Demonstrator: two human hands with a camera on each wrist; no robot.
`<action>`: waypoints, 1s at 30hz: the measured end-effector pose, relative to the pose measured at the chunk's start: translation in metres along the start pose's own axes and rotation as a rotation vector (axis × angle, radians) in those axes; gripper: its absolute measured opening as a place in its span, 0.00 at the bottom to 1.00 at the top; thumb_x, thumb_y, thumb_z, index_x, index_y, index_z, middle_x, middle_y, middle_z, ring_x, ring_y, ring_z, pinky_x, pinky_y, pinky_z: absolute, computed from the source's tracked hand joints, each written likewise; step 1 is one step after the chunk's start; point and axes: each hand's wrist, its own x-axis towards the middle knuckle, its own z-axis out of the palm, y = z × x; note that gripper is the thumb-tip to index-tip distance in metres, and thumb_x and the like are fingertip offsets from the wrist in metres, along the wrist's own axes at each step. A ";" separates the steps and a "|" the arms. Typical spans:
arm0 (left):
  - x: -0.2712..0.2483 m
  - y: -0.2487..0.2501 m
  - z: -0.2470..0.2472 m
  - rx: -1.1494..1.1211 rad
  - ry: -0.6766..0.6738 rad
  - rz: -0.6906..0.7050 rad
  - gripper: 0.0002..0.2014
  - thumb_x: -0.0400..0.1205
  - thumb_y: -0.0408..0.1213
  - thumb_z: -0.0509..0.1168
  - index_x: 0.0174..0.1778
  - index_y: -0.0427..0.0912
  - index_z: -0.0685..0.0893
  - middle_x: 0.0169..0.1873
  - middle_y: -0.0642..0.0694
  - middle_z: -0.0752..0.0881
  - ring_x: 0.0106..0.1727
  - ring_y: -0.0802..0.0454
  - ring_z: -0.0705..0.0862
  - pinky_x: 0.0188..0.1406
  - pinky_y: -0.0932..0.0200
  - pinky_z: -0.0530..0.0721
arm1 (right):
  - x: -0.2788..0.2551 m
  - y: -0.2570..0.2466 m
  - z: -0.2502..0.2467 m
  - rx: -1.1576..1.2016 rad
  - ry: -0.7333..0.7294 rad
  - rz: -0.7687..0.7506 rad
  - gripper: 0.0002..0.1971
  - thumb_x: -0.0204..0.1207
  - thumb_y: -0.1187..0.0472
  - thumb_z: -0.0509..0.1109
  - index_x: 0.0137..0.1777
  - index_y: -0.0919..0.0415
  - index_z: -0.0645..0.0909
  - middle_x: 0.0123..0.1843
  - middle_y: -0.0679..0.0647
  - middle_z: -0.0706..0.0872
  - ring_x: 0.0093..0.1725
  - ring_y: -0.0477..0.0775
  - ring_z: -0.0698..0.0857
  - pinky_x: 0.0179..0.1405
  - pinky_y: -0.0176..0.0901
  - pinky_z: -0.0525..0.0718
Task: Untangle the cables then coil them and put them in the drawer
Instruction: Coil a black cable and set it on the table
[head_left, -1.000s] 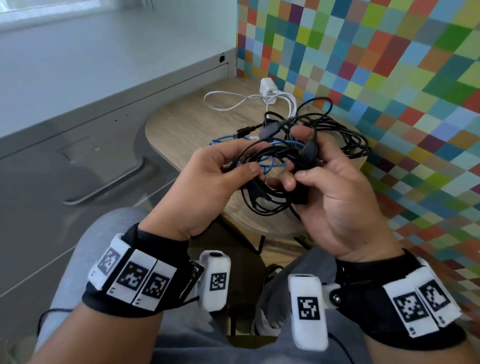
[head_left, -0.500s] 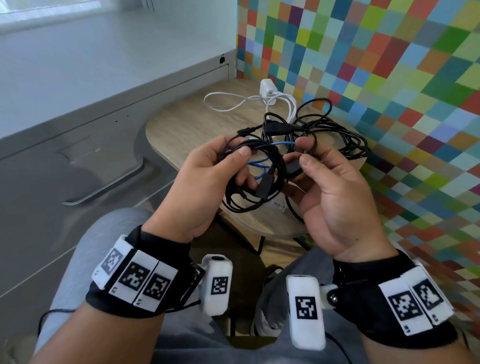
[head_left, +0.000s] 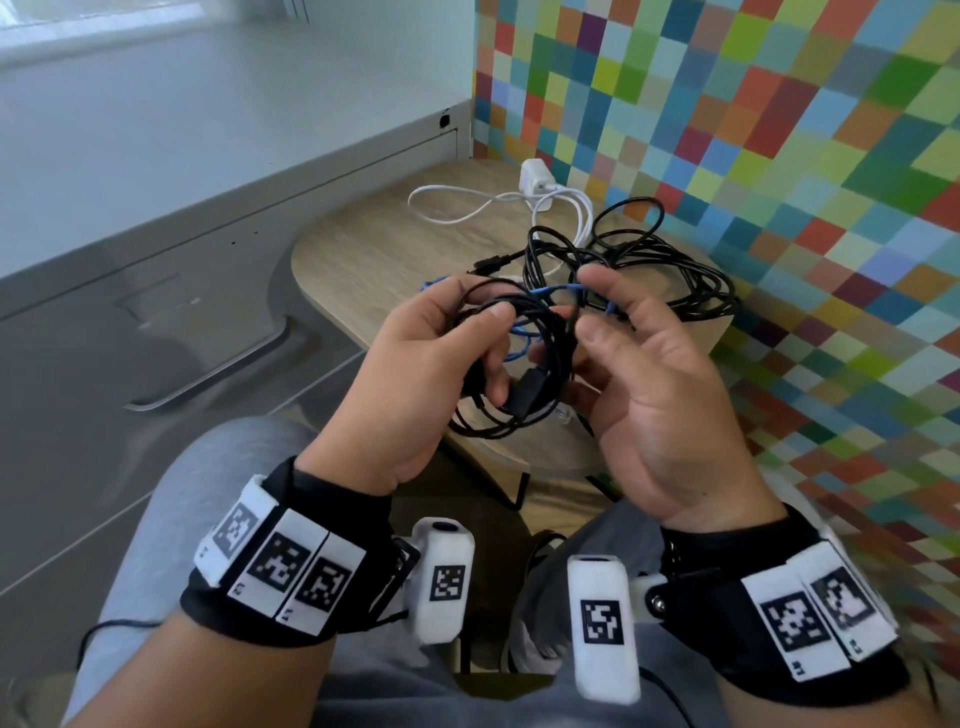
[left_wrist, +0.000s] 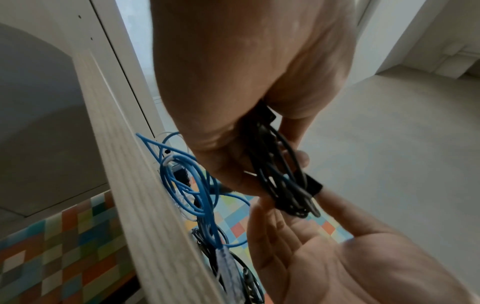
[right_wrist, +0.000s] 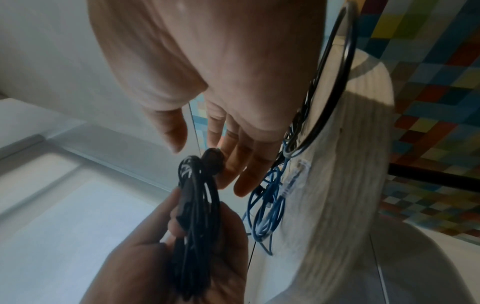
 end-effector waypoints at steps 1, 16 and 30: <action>0.000 -0.001 0.001 0.014 -0.003 -0.001 0.07 0.84 0.32 0.66 0.56 0.36 0.83 0.29 0.44 0.77 0.23 0.48 0.75 0.28 0.59 0.79 | -0.001 0.002 0.002 -0.026 -0.009 -0.009 0.20 0.81 0.69 0.71 0.72 0.59 0.81 0.56 0.59 0.90 0.55 0.62 0.89 0.53 0.52 0.90; -0.003 0.003 0.000 -0.079 -0.054 -0.038 0.09 0.90 0.30 0.55 0.57 0.39 0.81 0.34 0.43 0.76 0.29 0.49 0.73 0.42 0.51 0.76 | -0.002 0.006 0.002 -0.039 0.025 -0.168 0.22 0.75 0.74 0.70 0.67 0.56 0.84 0.56 0.54 0.92 0.57 0.51 0.90 0.55 0.42 0.88; -0.001 0.000 -0.001 0.018 -0.066 -0.047 0.03 0.85 0.33 0.63 0.51 0.41 0.82 0.34 0.45 0.79 0.25 0.52 0.73 0.39 0.54 0.80 | 0.002 -0.002 -0.008 0.133 0.081 -0.184 0.10 0.81 0.74 0.67 0.49 0.59 0.85 0.45 0.57 0.91 0.41 0.54 0.88 0.46 0.45 0.87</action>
